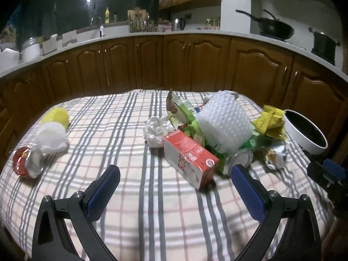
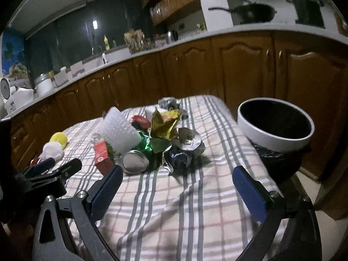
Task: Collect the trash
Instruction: 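Grasp the red-and-white carton with the left tool while the right tool grasps the foil wrapper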
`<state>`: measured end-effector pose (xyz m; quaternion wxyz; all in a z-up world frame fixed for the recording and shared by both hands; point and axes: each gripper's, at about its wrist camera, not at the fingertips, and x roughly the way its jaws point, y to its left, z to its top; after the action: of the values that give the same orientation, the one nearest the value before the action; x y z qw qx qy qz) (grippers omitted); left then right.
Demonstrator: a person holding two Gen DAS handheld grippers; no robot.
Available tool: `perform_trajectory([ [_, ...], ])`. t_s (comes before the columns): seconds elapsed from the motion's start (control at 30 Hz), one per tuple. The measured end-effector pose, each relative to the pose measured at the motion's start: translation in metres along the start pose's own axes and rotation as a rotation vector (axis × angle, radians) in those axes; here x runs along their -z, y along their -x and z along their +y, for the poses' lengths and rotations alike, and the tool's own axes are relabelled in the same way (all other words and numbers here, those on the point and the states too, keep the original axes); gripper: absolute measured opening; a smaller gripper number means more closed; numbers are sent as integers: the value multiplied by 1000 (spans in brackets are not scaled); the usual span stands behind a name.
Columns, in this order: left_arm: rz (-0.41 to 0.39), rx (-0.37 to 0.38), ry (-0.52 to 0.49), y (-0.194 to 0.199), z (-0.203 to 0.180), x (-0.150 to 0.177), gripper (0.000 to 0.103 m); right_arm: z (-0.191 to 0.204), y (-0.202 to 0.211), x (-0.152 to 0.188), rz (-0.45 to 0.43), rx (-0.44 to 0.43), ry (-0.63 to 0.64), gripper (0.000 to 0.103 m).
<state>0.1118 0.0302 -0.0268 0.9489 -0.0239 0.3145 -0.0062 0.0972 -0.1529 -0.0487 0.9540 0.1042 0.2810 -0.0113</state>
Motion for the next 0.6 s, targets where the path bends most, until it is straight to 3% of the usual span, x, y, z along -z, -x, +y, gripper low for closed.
perform_trajectory([
  [0.17,60,9,42,-31,0,-16,102,-1,-33,-9,70,-6,-3,97],
  [0.33,95,16,57,-58,2,-28,102,-8,-63,-14,141,-6,-32,86],
  [0.43,109,31,58,-69,5,-29,95,-16,-75,-14,181,-15,-60,71],
  [0.47,116,47,59,-71,7,-29,90,-17,-78,-13,190,-21,-68,58],
  [0.5,120,73,63,-73,8,-29,83,-19,-80,-13,200,-27,-75,45],
  [0.53,121,90,62,-72,9,-29,79,-21,-80,-12,208,-40,-84,39],
  [0.6,114,122,43,-67,7,-28,59,-21,-77,-11,210,-59,-95,28],
])
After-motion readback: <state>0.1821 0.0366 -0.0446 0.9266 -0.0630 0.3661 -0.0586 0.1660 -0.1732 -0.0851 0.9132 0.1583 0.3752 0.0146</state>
